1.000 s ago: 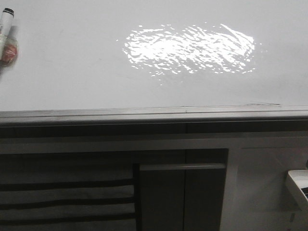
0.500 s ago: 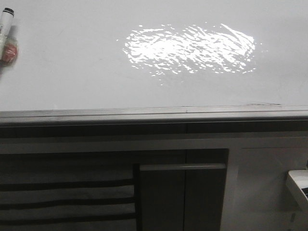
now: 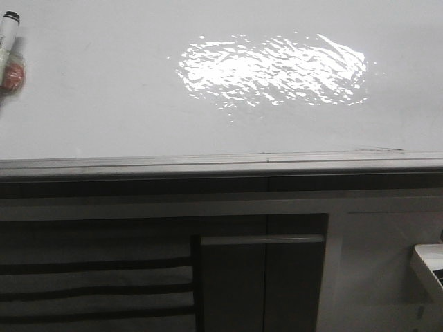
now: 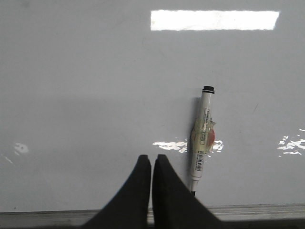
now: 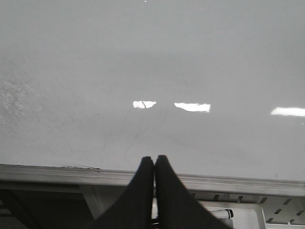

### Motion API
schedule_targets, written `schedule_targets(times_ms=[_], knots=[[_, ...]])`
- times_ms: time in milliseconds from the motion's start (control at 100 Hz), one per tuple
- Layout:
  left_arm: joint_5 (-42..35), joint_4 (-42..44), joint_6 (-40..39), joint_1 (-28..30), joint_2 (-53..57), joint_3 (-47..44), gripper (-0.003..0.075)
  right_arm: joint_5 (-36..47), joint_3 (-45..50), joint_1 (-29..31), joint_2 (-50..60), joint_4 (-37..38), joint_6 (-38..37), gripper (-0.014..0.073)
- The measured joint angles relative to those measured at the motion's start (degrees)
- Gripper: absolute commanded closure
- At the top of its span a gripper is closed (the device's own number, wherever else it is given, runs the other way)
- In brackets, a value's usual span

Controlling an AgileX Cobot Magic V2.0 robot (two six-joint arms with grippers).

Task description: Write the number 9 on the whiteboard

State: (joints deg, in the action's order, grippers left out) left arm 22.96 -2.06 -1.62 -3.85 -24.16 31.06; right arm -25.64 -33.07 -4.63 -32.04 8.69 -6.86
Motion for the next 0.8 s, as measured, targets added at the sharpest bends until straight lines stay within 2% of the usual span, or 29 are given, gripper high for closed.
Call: schedule_targets(times_ms=[60, 130, 180, 250, 320, 390, 800], knots=[[0.0, 0.8, 0.0, 0.0, 0.0, 0.0, 0.0729, 0.0, 0.0, 0.0, 0.0, 0.0, 0.0, 0.0442], [0.2, 2.8, 0.0, 0.0, 0.0, 0.0, 0.0655, 0.0, 0.0, 0.0, 0.0, 0.3, 0.0, 0.0284], [0.5, 4.8, 0.0, 0.0, 0.0, 0.0, 0.0547, 0.0, 0.0, 0.0, 0.0, 0.7, 0.0, 0.0177], [2.0, 7.4, 0.0, 0.0, 0.0, 0.0, 0.0395, 0.0, 0.0, 0.0, 0.0, 1.0, 0.0, 0.0095], [3.2, 8.3, 0.0, 0.0, 0.0, 0.0, 0.0274, 0.0, 0.0, 0.0, 0.0, 1.1, 0.0, 0.0081], [3.5, 8.3, 0.0, 0.0, 0.0, 0.0, 0.0206, 0.0, 0.0, 0.0, 0.0, 1.2, 0.0, 0.0083], [3.8, 7.5, 0.0, 0.0, 0.0, 0.0, 0.021, 0.0, 0.0, 0.0, 0.0, 1.2, 0.0, 0.0083]])
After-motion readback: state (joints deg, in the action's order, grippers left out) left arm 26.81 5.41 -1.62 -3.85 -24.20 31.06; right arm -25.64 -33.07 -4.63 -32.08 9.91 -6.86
